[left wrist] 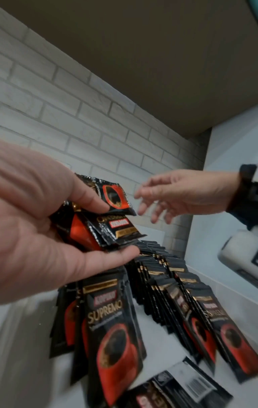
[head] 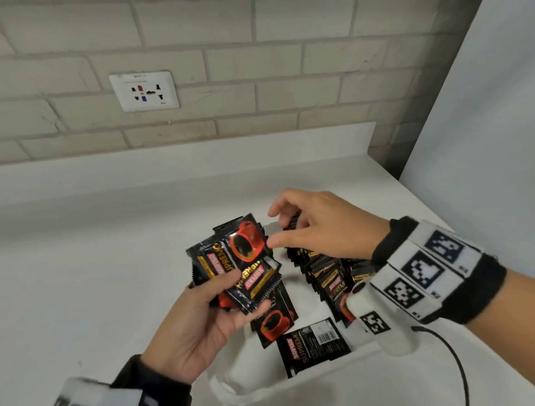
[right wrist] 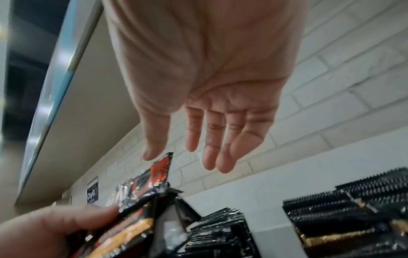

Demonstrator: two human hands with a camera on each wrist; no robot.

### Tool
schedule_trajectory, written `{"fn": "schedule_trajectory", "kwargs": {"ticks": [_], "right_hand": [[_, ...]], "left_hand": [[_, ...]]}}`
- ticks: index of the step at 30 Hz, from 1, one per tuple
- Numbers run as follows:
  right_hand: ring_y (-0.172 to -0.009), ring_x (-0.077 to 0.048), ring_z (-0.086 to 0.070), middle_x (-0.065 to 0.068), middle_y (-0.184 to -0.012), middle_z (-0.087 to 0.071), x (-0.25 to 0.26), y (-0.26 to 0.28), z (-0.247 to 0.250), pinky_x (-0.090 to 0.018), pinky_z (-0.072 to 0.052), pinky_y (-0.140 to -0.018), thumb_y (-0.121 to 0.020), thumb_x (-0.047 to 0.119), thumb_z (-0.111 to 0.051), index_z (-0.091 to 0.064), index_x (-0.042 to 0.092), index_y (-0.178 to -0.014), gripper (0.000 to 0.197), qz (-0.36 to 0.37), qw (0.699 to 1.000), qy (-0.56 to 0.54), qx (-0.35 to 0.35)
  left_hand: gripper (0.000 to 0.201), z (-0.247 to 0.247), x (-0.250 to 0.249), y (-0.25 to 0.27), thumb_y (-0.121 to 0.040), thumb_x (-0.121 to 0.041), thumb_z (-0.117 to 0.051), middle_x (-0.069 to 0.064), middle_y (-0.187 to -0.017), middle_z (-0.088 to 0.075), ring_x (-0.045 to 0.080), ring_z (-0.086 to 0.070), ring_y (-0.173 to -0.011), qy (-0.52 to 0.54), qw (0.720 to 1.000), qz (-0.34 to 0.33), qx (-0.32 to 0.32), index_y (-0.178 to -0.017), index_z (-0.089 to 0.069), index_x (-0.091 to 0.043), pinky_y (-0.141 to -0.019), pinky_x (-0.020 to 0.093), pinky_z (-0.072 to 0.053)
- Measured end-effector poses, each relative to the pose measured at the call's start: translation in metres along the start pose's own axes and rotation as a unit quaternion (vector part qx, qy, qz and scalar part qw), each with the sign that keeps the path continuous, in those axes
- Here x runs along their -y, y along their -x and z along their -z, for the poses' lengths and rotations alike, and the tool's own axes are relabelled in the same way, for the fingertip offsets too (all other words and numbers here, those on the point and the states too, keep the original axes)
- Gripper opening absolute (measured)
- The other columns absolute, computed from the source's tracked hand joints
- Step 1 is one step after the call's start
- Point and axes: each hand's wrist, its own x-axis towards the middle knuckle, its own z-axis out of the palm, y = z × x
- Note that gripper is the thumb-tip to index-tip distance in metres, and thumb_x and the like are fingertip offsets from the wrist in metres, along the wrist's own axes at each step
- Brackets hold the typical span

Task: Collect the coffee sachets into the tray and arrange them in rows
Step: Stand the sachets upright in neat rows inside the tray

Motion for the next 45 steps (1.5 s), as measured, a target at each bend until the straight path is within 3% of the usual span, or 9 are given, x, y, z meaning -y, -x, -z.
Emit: {"fn": "schedule_trajectory", "kwargs": {"ticks": [6, 15, 22, 26, 28, 33, 36, 40, 45], "right_hand": [[-0.053, 0.004, -0.049, 0.016, -0.066, -0.053, 0.004, 0.000, -0.013, -0.008, -0.039, -0.053, -0.074, 0.026, -0.075, -0.052, 0.030, -0.085, 0.025, 0.011, 0.997, -0.074, -0.013], [-0.058, -0.013, -0.062, -0.004, -0.082, -0.063, -0.012, 0.012, -0.009, -0.024, -0.052, -0.051, -0.078, 0.004, -0.069, -0.051, 0.015, -0.080, 0.021, -0.096, 0.947, -0.305, -0.013], [-0.078, -0.022, -0.066, -0.005, -0.094, -0.064, -0.029, 0.030, -0.004, -0.034, -0.058, -0.057, -0.080, -0.008, -0.060, -0.052, 0.019, -0.103, 0.037, -0.170, 0.887, -0.428, -0.012], [-0.079, -0.018, -0.066, -0.004, -0.095, -0.067, -0.027, 0.026, -0.016, -0.033, -0.057, -0.067, -0.086, 0.015, -0.060, -0.060, 0.020, -0.099, 0.015, -0.172, 0.915, -0.364, 0.040], [-0.083, -0.013, -0.066, -0.001, -0.094, -0.068, -0.024, 0.022, -0.022, -0.026, -0.054, -0.079, -0.086, 0.019, -0.060, -0.062, 0.019, -0.095, 0.009, -0.152, 0.946, -0.282, 0.059], [-0.053, -0.008, -0.045, 0.002, -0.061, -0.048, -0.017, 0.011, -0.036, -0.012, -0.034, -0.049, -0.085, 0.019, -0.062, -0.045, 0.013, -0.059, 0.031, -0.115, 0.986, -0.067, 0.103], [-0.051, -0.005, -0.038, 0.006, -0.060, -0.042, -0.015, 0.006, -0.040, -0.011, -0.030, -0.046, -0.084, 0.019, -0.064, -0.043, 0.018, -0.059, 0.033, -0.094, 0.988, -0.009, 0.124], [-0.061, -0.012, -0.055, 0.004, -0.068, -0.052, -0.015, 0.001, -0.049, -0.025, -0.049, -0.064, -0.082, 0.016, -0.067, -0.048, 0.024, -0.071, 0.024, -0.098, 0.978, 0.005, 0.182], [-0.060, -0.014, -0.060, -0.002, -0.067, -0.059, -0.020, -0.006, -0.063, -0.020, -0.049, -0.054, -0.081, 0.007, -0.068, -0.043, 0.014, -0.072, 0.027, -0.149, 0.965, -0.028, 0.213]], "left_hand": [[0.036, -0.015, 0.010, 0.002, -0.061, 0.003, -0.060, 0.021, -0.085, -0.071, 0.030, -0.071, -0.071, -0.063, 0.997, 0.019, 0.026, -0.097, -0.064, 0.000, -0.051, 0.042, -0.058], [0.070, -0.006, 0.004, 0.004, -0.042, -0.003, -0.085, 0.020, -0.093, -0.071, 0.030, -0.071, -0.076, -0.046, 0.998, -0.045, -0.003, -0.108, -0.060, 0.002, -0.050, 0.036, -0.056], [0.029, 0.010, -0.009, 0.007, -0.058, 0.000, -0.060, 0.012, -0.079, -0.073, 0.022, -0.071, -0.067, -0.022, 0.992, -0.115, -0.036, -0.086, -0.067, -0.006, -0.051, 0.036, -0.058], [0.023, 0.012, -0.014, 0.009, -0.049, -0.003, -0.066, 0.012, -0.079, -0.073, 0.022, -0.072, -0.068, -0.025, 0.992, -0.121, -0.034, -0.069, -0.075, -0.008, -0.049, 0.033, -0.057], [0.028, 0.012, -0.013, 0.010, -0.054, -0.002, -0.063, 0.013, -0.079, -0.073, 0.022, -0.071, -0.068, -0.036, 0.992, -0.114, -0.037, -0.081, -0.070, -0.004, -0.049, 0.034, -0.057], [0.035, 0.015, -0.011, 0.012, -0.056, 0.000, -0.063, 0.015, -0.080, -0.073, 0.024, -0.071, -0.067, -0.037, 0.993, -0.109, -0.039, -0.091, -0.063, -0.004, -0.047, 0.033, -0.056], [0.045, 0.020, -0.013, 0.013, -0.043, -0.002, -0.075, 0.015, -0.083, -0.073, 0.025, -0.072, -0.071, -0.031, 0.993, -0.109, -0.043, -0.088, -0.066, -0.004, -0.047, 0.033, -0.056], [0.038, 0.026, -0.016, 0.015, -0.038, -0.001, -0.082, 0.015, -0.085, -0.073, 0.026, -0.072, -0.071, -0.028, 0.994, -0.102, -0.033, -0.075, -0.074, -0.006, -0.049, 0.035, -0.056], [0.067, 0.028, -0.015, 0.016, -0.008, -0.008, -0.093, 0.020, -0.091, -0.072, 0.032, -0.071, -0.077, -0.044, 0.996, -0.082, 0.000, -0.073, -0.076, -0.008, -0.052, 0.043, -0.056]]}}
